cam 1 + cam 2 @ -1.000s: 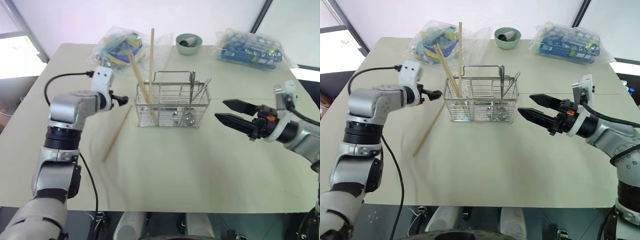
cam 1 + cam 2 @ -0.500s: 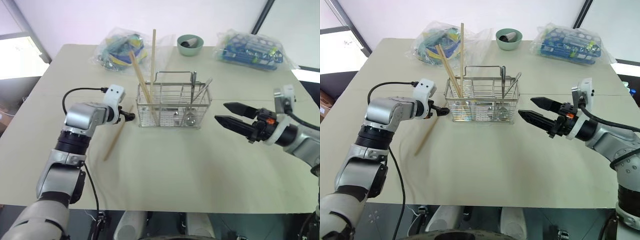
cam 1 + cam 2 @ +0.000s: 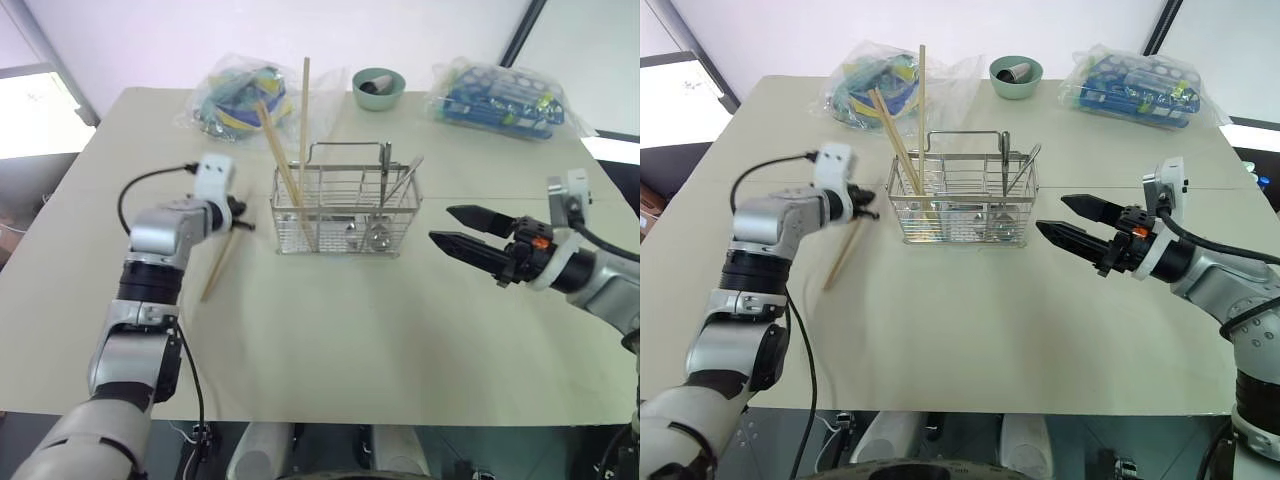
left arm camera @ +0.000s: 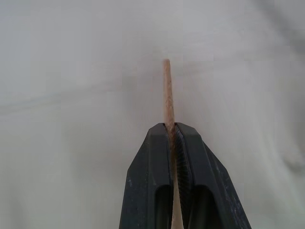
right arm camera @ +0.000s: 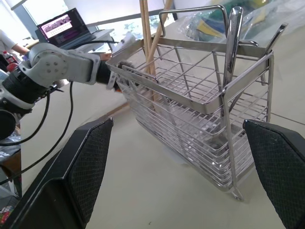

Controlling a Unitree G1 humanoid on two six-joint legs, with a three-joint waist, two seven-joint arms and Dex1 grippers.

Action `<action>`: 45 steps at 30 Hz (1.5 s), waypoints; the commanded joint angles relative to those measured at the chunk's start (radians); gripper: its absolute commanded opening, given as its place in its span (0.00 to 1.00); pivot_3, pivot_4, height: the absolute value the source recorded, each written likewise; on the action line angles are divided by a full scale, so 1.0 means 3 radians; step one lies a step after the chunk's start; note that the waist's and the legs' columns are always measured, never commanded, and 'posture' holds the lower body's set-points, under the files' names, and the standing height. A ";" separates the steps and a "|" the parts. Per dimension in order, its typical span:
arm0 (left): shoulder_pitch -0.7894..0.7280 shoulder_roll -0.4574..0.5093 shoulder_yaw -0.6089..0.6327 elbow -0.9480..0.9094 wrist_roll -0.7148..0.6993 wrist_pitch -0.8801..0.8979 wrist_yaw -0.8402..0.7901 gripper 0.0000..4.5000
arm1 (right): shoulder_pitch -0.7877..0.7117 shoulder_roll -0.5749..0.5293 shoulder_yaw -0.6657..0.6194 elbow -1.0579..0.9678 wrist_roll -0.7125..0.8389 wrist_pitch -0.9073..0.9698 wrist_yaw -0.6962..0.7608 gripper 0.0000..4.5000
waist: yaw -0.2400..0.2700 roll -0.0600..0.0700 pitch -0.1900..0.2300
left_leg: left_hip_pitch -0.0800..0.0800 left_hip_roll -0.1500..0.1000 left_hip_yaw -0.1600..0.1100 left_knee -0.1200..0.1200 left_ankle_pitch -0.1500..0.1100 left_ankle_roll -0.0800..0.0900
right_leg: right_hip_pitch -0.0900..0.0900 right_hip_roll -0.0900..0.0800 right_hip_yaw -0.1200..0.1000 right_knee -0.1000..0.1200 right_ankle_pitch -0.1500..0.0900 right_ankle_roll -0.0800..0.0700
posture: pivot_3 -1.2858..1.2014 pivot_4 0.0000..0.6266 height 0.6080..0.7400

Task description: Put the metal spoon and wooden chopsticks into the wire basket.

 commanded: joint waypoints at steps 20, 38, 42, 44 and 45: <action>-0.1107 -0.0670 0.0771 -0.0948 -0.1437 -0.0616 -0.0100 0.01 | -0.0172 -0.0203 -0.0034 -0.0287 0.0236 0.0004 0.0094 1.00 | -0.0012 -0.0008 0.0004 | -0.0003 -0.0008 0.0001 0.0011 0.0001 0.0011 | 0.0006 -0.0002 -0.0004 -0.0001 0.0006 0.0011 | 0.52 0.24 0.68; -0.0445 -0.0983 0.0279 -0.0991 -0.0779 -0.1555 -0.0065 0.01 | -0.0120 -0.0077 -0.0022 -0.0313 0.0267 -0.0088 -0.0014 1.00 | 0.0000 -0.0004 0.0002 | 0.0000 -0.0007 0.0003 0.0010 0.0001 0.0014 | 0.0008 -0.0002 -0.0001 -0.0003 0.0006 0.0010 | 0.52 0.24 0.68; -0.0369 -0.1017 0.0245 -0.0988 -0.0737 -0.1569 -0.0059 0.01 | -0.0193 -0.0077 0.0030 -0.0262 0.0236 -0.0098 -0.0003 1.00 | 0.0000 -0.0004 0.0002 | 0.0001 -0.0007 0.0004 0.0009 0.0001 0.0015 | 0.0008 -0.0001 -0.0001 -0.0003 0.0006 0.0010 | 0.52 0.24 0.68; -0.0315 -0.1032 0.0233 -0.1000 -0.0729 -0.1567 -0.0056 0.01 | -0.0218 -0.0077 0.0048 -0.0243 0.0224 -0.0106 0.0006 1.00 | 0.0001 -0.0004 0.0002 | 0.0001 -0.0007 0.0004 0.0009 0.0001 0.0015 | 0.0009 -0.0001 -0.0001 -0.0003 0.0006 0.0010 | 0.52 0.24 0.68; -0.0287 -0.1045 0.0244 -0.1024 -0.0755 -0.1543 -0.0046 0.08 | -0.0225 -0.0079 0.0054 -0.0235 0.0221 -0.0112 0.0012 1.00 | 0.0002 -0.0004 0.0002 | 0.0001 -0.0007 0.0004 0.0009 0.0001 0.0015 | 0.0009 -0.0001 -0.0001 -0.0003 0.0006 0.0010 | 0.52 0.24 0.68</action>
